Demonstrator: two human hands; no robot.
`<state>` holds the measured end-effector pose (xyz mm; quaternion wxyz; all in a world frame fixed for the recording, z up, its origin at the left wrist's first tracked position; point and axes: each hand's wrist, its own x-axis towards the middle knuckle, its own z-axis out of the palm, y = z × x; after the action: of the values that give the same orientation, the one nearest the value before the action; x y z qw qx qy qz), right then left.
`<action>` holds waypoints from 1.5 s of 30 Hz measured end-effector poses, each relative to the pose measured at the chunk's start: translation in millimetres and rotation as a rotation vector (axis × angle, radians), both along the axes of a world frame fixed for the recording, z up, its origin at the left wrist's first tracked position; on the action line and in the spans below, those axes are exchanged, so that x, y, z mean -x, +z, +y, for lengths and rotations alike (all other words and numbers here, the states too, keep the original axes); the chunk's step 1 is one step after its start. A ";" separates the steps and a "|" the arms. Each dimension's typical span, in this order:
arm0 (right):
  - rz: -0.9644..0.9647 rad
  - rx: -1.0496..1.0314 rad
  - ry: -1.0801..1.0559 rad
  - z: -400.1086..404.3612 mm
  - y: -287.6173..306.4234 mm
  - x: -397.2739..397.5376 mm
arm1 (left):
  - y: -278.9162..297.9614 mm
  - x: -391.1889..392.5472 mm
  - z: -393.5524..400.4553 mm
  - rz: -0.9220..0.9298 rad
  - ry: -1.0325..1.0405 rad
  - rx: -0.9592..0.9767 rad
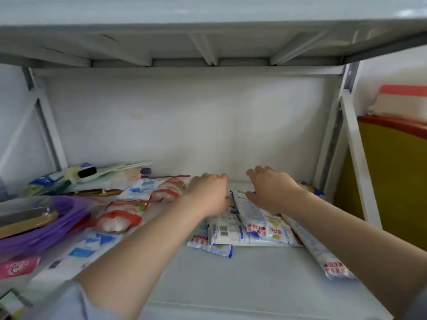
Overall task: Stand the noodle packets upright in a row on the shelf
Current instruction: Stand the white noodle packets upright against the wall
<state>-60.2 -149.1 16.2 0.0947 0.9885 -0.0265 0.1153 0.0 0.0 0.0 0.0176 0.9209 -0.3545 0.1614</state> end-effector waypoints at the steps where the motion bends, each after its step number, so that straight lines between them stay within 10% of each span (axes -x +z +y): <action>1: 0.007 -0.003 -0.019 -5.1 -5.0 -6.5 | -5.3 -6.8 -8.9 0.034 0.014 -0.001; 13: 0.170 -0.576 -0.430 -68.8 -99.2 -63.2 | -76.6 -63.2 -88.7 0.890 0.292 0.470; 24: 0.064 -1.370 -0.546 -72.4 -100.8 -74.2 | -88.6 -69.8 -115.6 0.994 0.303 0.791; 30: -0.014 -1.987 -0.223 -64.6 -92.9 -91.3 | -76.2 -74.8 -90.6 1.010 0.129 1.213; 37: 0.319 -1.883 0.214 -40.0 -61.7 -122.7 | -38.6 -106.0 -54.5 0.885 -0.064 1.512; 45: 0.231 -1.756 0.376 -27.3 -59.5 -206.4 | -18.8 -178.7 -31.4 0.778 -0.175 1.492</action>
<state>146.3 -176.4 -43.3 -0.7117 0.6985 0.0669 -0.0328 178.7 -31.4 -18.8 0.7540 0.6272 -0.1936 0.0228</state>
